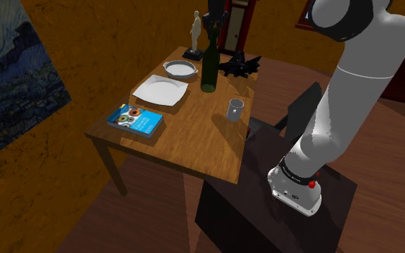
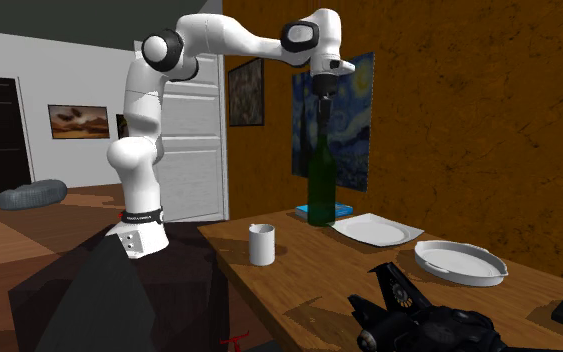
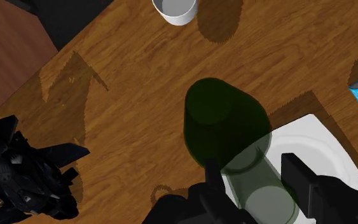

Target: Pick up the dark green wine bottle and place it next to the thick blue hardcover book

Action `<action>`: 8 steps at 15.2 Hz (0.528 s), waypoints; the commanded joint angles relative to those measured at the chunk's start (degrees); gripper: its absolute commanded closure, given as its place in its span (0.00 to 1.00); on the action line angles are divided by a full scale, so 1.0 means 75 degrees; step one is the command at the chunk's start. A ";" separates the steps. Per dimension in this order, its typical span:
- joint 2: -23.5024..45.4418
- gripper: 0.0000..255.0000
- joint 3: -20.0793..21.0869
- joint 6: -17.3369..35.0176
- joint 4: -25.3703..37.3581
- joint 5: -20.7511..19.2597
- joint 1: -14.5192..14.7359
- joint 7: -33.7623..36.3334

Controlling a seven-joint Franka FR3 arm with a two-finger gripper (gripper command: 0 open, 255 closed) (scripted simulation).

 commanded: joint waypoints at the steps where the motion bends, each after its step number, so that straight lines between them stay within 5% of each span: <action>1: -0.0064 1.00 0.0137 0.0025 -0.0099 -0.0029 0.0208 0.0357; 8: 0.0126 1.00 0.0618 -0.0126 0.0189 -0.0060 0.0911 0.1537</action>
